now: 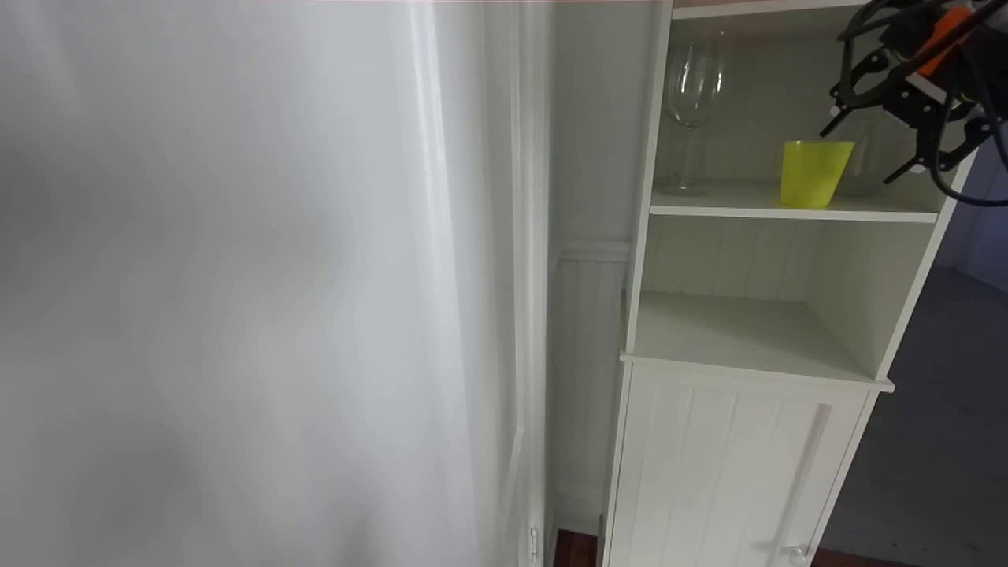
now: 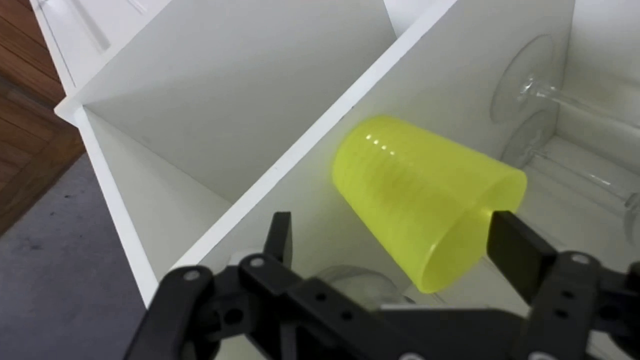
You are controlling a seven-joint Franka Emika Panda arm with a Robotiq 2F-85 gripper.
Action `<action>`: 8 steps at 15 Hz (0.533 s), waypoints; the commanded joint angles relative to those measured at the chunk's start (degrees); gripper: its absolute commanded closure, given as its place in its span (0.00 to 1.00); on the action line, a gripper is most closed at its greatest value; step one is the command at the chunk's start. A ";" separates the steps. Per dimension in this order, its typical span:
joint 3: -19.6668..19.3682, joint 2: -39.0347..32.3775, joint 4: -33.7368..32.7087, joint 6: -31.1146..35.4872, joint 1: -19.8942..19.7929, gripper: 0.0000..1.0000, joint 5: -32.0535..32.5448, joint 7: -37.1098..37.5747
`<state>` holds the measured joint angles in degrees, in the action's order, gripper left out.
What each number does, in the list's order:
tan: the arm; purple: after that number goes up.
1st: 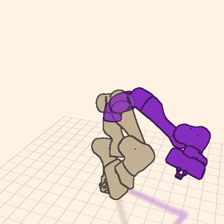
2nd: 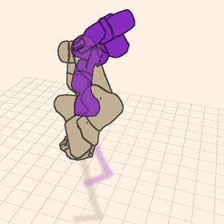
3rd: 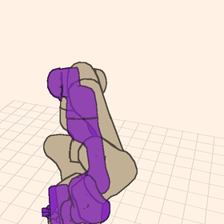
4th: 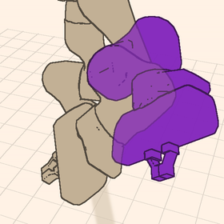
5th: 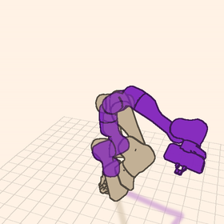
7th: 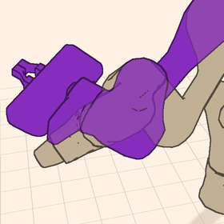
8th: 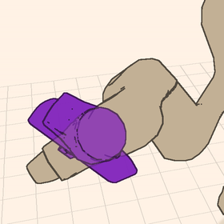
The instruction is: Move the yellow cup to the middle shelf
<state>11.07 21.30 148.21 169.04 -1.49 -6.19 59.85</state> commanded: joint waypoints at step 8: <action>-2.41 15.46 5.51 -10.79 4.30 0.00 -2.09 -18.04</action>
<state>10.81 30.35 151.96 164.34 -0.64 -6.28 47.37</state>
